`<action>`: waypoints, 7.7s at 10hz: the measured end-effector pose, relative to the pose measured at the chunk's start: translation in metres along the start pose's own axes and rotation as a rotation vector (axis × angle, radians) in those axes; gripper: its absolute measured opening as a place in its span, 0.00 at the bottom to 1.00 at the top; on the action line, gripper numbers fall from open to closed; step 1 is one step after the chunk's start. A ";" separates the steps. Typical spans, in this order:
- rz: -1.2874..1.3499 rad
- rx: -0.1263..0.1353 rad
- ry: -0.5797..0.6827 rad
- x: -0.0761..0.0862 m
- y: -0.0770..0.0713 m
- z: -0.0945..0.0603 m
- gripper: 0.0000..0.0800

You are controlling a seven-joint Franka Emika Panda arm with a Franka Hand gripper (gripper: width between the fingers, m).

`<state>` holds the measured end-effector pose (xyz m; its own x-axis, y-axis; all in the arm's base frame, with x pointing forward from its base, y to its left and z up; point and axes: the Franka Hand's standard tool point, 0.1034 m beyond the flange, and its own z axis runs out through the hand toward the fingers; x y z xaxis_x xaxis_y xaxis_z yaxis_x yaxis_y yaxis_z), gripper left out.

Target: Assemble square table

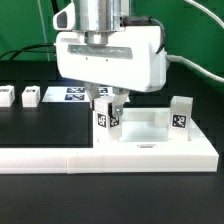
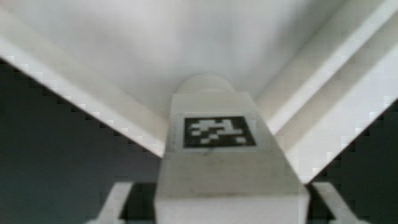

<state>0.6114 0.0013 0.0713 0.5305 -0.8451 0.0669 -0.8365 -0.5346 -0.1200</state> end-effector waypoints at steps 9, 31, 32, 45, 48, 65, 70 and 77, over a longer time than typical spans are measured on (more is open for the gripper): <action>0.862 -0.004 -0.016 0.001 0.004 0.001 0.37; -0.645 -0.002 -0.015 -0.006 0.021 -0.009 0.81; -0.661 -0.008 -0.010 -0.007 0.030 -0.005 0.81; -0.714 -0.030 0.032 -0.010 0.060 0.011 0.81; -0.714 -0.030 0.032 -0.010 0.060 0.011 0.81; -0.921 -0.019 -0.019 -0.004 0.080 0.026 0.81; -0.923 -0.021 -0.022 -0.006 0.081 0.027 0.81; -0.926 -0.028 -0.028 -0.018 0.081 0.045 0.81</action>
Offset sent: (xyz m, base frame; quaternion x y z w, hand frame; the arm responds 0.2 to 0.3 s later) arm -0.0083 0.0016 -0.0027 -0.0154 -0.0255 0.3070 0.9512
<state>0.5400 -0.0265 0.0158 0.9918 -0.0800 0.0996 -0.0797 -0.9968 -0.0066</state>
